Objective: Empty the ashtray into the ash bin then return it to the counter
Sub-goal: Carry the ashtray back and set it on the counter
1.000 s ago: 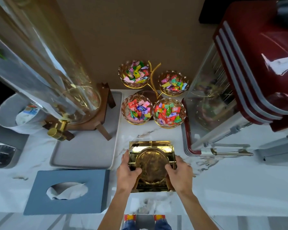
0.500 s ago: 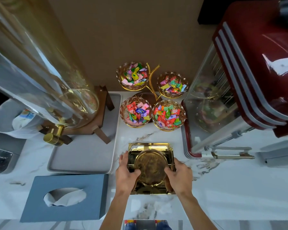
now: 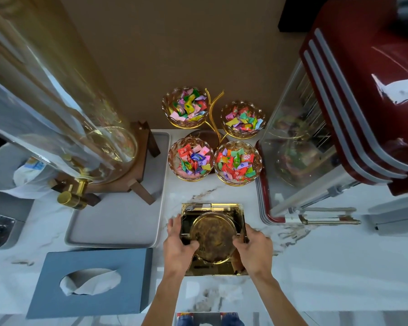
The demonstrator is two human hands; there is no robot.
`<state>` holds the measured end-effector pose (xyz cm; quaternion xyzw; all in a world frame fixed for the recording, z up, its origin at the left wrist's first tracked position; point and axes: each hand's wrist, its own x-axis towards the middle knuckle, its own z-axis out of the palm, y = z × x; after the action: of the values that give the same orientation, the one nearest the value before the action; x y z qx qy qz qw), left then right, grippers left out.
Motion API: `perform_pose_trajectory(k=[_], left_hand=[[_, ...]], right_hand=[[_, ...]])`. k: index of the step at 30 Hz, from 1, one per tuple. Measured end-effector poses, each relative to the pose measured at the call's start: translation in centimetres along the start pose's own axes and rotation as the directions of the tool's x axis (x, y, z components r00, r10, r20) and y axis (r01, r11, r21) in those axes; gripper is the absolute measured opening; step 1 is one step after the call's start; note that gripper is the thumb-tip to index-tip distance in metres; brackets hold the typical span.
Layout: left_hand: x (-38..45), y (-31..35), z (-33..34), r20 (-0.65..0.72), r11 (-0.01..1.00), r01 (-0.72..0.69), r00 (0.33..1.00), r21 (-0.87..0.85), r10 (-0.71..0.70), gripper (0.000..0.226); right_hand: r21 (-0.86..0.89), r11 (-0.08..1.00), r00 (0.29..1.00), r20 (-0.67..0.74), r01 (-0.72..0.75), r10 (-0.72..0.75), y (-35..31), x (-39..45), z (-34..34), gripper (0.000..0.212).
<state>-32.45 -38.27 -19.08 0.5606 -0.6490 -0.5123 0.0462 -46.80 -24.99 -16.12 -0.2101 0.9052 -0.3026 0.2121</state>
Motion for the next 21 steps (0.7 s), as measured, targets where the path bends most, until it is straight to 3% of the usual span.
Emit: perform_pose_trajectory(k=[7,21], left_hand=[[0.0,0.2,0.2,-0.003,1.0,0.001,1.0,0.014,-0.001,0.095],[-0.5,1.2,0.1,-0.017,1.0,-0.02,1.0,0.001,0.02,0.089]], right_hand=[[-0.027,0.999,1.0,-0.001,-0.019,0.019,-0.2,-0.1,0.0,0.042],[-0.137,0.99,0.998,0.03,-0.043,0.048,-0.7,0.2,-0.2,0.025]])
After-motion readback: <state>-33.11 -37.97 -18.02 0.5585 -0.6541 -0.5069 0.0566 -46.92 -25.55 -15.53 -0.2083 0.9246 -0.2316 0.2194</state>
